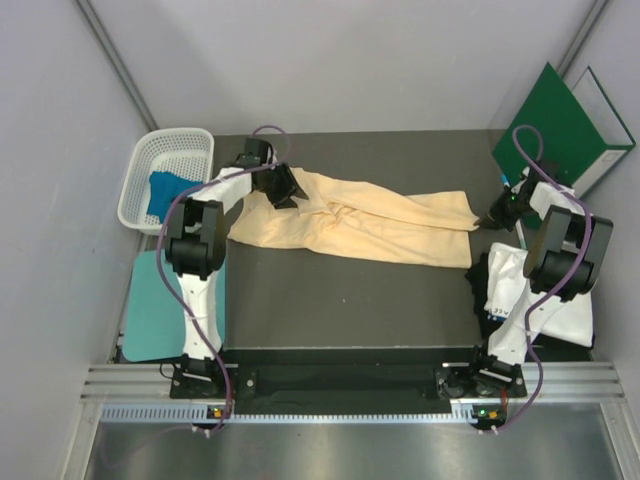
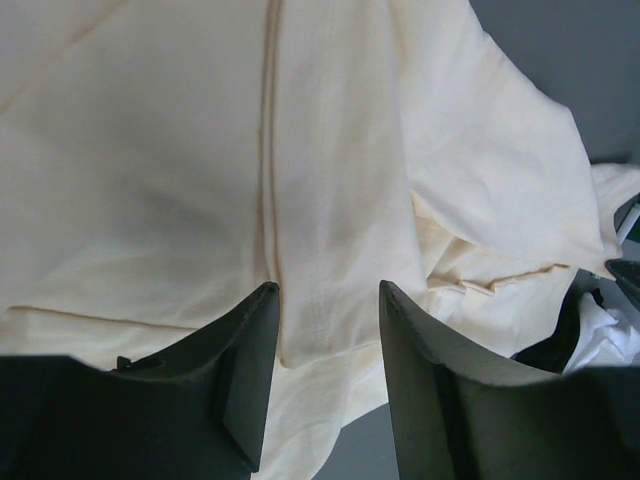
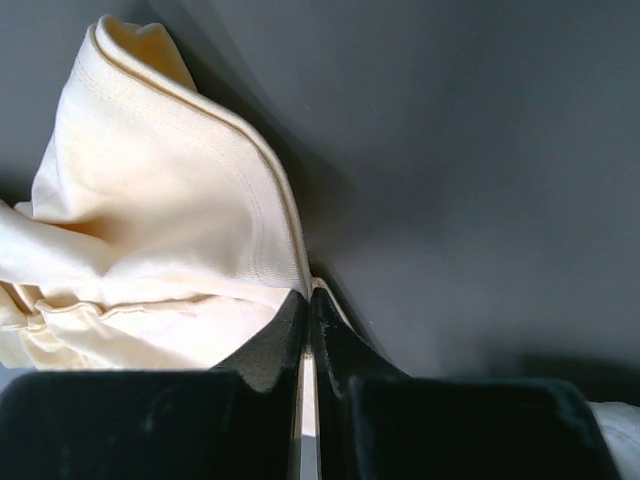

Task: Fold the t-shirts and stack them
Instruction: Fold the other side of the tshirt into a rectangle

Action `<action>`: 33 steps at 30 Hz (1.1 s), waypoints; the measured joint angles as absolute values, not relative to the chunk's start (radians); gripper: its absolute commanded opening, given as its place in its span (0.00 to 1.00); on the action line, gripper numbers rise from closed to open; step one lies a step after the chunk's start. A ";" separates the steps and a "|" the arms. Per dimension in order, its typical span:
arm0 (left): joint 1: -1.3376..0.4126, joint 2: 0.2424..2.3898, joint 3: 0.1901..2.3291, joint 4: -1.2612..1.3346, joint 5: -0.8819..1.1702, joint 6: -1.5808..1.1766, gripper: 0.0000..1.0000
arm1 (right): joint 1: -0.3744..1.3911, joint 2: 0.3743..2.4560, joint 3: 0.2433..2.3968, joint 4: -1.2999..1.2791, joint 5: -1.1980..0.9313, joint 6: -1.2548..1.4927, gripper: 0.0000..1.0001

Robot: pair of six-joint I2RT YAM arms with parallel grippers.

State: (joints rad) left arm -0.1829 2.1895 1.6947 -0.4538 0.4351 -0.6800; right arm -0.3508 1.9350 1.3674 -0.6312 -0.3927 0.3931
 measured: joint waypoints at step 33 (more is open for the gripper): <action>-0.216 2.270 1.978 -0.501 0.384 -0.701 0.09 | -0.303 1.968 1.327 -0.546 -0.595 0.329 1.00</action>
